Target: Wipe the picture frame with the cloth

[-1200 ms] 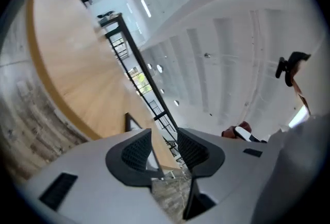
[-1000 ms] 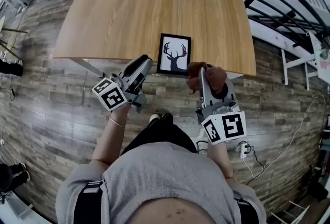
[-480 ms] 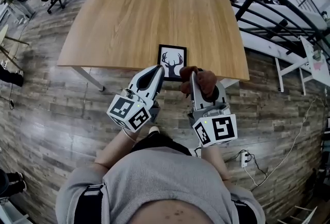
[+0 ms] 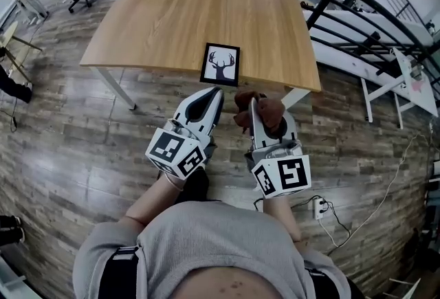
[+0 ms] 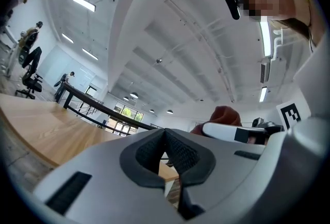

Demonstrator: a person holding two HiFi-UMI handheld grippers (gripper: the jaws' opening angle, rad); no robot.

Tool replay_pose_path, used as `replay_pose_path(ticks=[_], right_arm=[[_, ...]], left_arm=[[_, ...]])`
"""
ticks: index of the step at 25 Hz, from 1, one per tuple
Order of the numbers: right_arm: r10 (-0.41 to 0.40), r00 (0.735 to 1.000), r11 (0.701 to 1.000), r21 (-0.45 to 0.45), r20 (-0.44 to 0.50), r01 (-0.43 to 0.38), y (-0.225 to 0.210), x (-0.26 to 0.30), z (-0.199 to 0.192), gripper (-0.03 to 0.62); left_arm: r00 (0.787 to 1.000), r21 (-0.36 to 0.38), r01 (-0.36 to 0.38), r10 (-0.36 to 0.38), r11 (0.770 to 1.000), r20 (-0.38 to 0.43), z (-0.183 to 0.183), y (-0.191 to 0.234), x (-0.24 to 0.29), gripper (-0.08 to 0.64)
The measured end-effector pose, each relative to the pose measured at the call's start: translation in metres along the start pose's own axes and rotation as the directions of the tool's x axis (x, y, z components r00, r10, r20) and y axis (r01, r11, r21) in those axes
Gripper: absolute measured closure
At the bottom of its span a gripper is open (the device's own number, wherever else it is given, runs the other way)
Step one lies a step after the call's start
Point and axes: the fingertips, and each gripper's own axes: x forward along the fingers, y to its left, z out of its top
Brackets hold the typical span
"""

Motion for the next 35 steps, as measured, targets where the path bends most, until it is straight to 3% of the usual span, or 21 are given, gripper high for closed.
replay_pose_path(ticks=[5, 11, 18, 30, 35], right_arm=[[0.029, 1.0, 0.999, 0.019, -0.004, -0.029, 0.025, -0.083, 0.003, 0.546], [0.069, 0.998, 0.998, 0.014, -0.013, -0.069, 0.049, -0.136, 0.013, 0.546], [0.063, 0.998, 0.998, -0.004, 0.008, -0.063, 0.055, -0.154, 0.026, 0.546], [0.023, 0.998, 0.999, -0.028, 0.054, -0.021, 0.081, -0.164, 0.036, 0.546], [0.039, 0.999, 0.999, 0.013, 0.031, -0.039, 0.096, -0.168, 0.028, 0.546]], left_arm=[[0.997, 0.014, -0.077, 0.077, 0.997, 0.024, -0.009, -0.057, -0.055, 0.552], [0.991, 0.033, -0.129, 0.128, 0.991, 0.028, -0.01, -0.098, -0.098, 0.552], [0.996, 0.049, -0.091, 0.089, 0.995, 0.028, -0.005, -0.125, -0.101, 0.552], [0.999, 0.048, -0.046, 0.044, 0.998, 0.029, 0.008, -0.122, -0.122, 0.552], [0.999, 0.062, -0.041, 0.04, 0.997, 0.023, 0.009, -0.124, -0.135, 0.552]])
